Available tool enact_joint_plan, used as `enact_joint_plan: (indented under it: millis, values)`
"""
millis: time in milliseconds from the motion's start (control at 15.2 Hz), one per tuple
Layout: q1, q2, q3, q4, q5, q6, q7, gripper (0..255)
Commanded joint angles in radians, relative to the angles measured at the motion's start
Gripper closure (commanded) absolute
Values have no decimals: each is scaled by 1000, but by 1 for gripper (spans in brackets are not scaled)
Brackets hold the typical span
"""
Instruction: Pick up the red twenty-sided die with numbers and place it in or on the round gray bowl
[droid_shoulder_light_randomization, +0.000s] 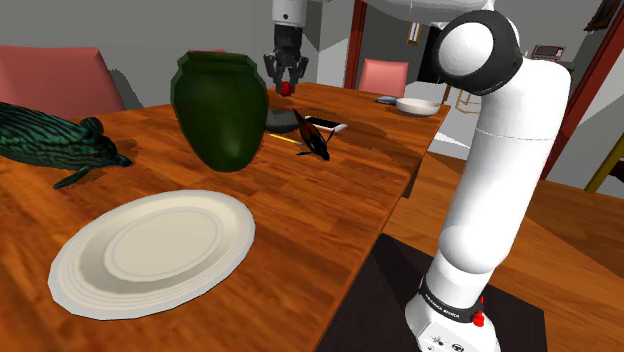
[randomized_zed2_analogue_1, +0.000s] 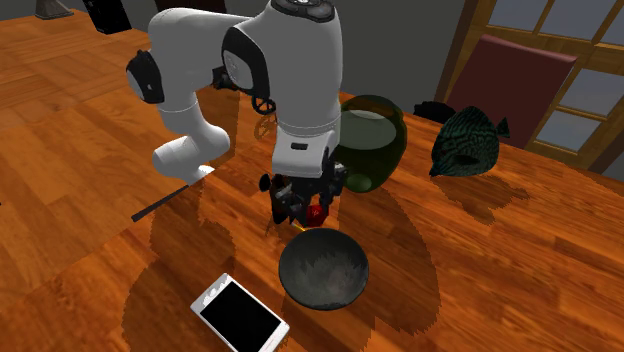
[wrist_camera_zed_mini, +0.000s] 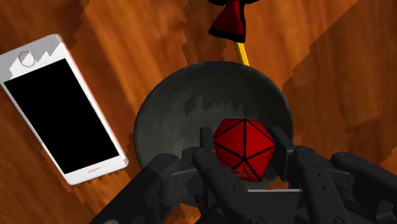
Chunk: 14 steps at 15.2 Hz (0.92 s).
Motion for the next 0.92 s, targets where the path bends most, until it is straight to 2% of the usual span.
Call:
enact_joint_plan:
  millis: [0,132,858]
  values:
    - [-5,86,-5,113,-4,-27,-12,255]
    - [-9,209,-9,290,-10,-81,-23,255]
    - [-14,124,-10,10,-5,113,-27,255]
